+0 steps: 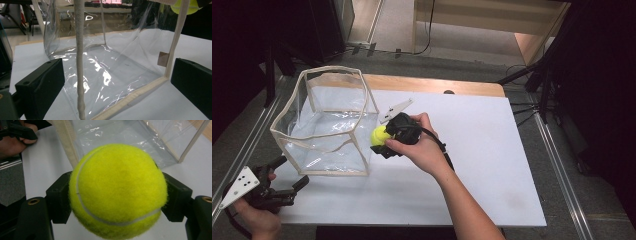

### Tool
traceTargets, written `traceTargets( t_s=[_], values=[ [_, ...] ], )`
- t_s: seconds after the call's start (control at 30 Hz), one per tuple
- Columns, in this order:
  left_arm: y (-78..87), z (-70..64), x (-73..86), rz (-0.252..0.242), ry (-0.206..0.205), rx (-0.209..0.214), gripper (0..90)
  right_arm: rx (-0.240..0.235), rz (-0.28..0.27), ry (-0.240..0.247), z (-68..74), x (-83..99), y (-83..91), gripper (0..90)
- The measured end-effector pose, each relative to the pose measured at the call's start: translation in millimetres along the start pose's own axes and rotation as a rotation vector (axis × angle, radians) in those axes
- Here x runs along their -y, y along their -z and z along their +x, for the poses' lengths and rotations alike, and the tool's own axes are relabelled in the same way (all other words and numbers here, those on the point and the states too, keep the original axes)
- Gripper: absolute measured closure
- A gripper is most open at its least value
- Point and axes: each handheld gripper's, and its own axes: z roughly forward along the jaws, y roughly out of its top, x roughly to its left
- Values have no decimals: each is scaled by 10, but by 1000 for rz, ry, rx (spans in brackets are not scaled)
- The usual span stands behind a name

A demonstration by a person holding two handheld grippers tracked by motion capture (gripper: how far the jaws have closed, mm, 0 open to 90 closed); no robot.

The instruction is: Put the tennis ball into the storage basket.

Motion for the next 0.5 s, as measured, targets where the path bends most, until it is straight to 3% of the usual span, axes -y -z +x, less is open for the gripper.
traceTargets(
  t_s=[0.5],
  values=[
    [0,1,0,-1,1,1,0,-4,-7,12,-14,-143,60,231]
  ],
)
